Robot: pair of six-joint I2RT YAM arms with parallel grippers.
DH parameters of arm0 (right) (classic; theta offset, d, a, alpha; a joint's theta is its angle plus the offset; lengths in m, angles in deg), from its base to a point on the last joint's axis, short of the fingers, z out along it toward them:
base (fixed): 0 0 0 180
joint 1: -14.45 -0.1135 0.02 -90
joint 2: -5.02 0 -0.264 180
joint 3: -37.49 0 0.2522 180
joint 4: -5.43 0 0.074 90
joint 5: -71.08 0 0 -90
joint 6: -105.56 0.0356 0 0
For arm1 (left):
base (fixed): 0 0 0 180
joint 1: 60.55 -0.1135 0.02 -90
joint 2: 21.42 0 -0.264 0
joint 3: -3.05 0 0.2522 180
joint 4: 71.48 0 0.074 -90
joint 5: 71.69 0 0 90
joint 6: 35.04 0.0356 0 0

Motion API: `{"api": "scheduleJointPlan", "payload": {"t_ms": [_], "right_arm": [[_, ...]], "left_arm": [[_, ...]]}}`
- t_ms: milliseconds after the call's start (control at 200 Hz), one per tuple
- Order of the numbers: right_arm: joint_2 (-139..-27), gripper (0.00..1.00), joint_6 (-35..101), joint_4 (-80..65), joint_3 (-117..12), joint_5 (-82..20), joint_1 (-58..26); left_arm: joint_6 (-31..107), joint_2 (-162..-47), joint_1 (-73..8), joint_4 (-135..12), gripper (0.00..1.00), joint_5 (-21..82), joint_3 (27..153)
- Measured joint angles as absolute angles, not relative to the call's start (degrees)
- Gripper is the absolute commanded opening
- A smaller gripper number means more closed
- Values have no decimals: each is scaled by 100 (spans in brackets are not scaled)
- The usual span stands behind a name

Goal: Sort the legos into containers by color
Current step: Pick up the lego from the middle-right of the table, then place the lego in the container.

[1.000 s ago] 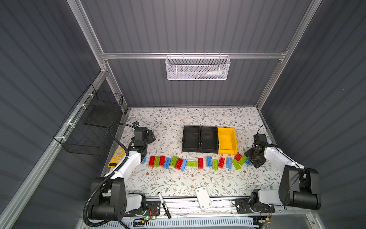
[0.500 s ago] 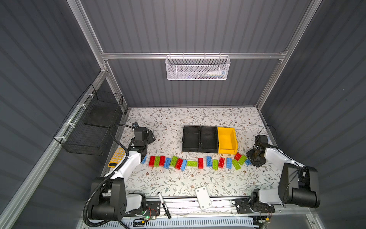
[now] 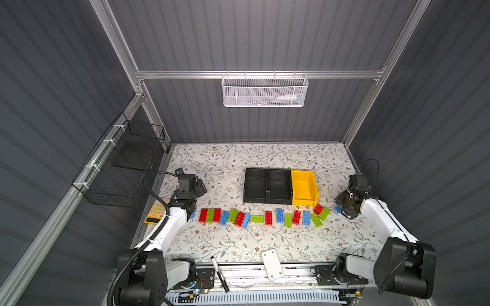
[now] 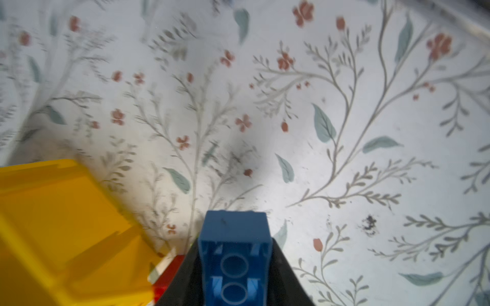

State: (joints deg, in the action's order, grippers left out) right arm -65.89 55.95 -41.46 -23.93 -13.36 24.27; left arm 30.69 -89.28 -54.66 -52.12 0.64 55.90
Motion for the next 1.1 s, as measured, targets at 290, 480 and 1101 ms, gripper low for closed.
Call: {"api": "scheduleJointPlan", "payload": {"t_ms": [290, 480, 1101], "right_arm": [[-7435, 20, 4637, -4065, -4249, -1740, 1039], [-8397, 20, 4436, -3905, -4570, -2059, 423], [-10307, 44, 4294, -3792, -5337, -2243, 84]], "left_arm": [[2953, -8904, -5468, -4656, 85, 45, 5597], [2824, -8985, -5514, -4180, 84, -12, 5653], [2748, -9492, -5617, -3756, 84, 265, 5667]]}}
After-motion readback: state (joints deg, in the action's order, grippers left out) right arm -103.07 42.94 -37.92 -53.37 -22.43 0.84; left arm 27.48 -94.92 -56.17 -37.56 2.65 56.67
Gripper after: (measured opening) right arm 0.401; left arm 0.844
